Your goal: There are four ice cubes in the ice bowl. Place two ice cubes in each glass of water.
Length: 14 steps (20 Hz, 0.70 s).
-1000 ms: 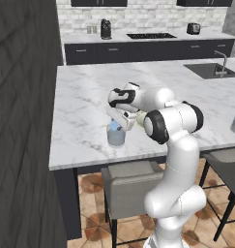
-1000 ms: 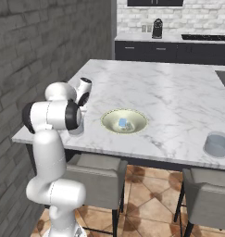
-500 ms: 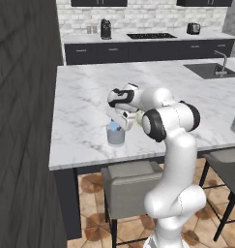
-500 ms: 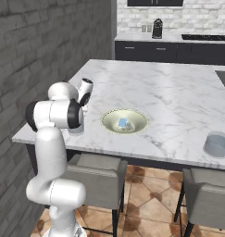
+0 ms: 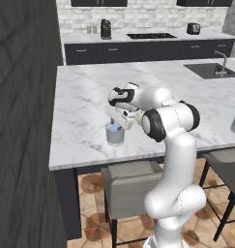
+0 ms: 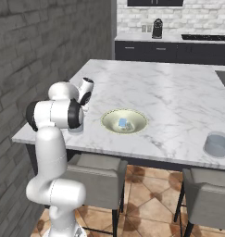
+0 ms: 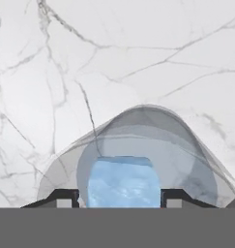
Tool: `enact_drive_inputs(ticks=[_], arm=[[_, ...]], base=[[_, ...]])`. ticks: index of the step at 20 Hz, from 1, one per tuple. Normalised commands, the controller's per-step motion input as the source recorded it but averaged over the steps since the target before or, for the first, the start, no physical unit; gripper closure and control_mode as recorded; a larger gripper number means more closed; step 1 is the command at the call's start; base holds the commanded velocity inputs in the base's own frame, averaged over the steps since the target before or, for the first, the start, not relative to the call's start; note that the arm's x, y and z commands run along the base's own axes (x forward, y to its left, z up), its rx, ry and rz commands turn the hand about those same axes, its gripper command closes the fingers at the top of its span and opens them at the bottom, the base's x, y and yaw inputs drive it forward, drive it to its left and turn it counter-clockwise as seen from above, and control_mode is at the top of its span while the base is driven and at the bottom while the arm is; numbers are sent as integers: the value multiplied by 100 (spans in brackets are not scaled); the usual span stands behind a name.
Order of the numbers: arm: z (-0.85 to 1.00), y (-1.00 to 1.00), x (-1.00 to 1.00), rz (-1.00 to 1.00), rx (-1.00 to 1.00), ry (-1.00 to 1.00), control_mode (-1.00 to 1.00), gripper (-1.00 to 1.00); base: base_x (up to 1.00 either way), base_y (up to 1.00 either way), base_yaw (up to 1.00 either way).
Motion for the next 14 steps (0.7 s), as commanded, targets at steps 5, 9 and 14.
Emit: enact_drive_inputs(ticks=[5, 9, 14], arm=[[0, 0, 0, 0, 1, 0, -100, -100], [15, 1, -2, 0, 1, 0, -100, -100], [19, 0, -4, 0, 0, 0, -100, 100]], base=[[0, 0, 0], [0, 0, 0], [0, 0, 0]])
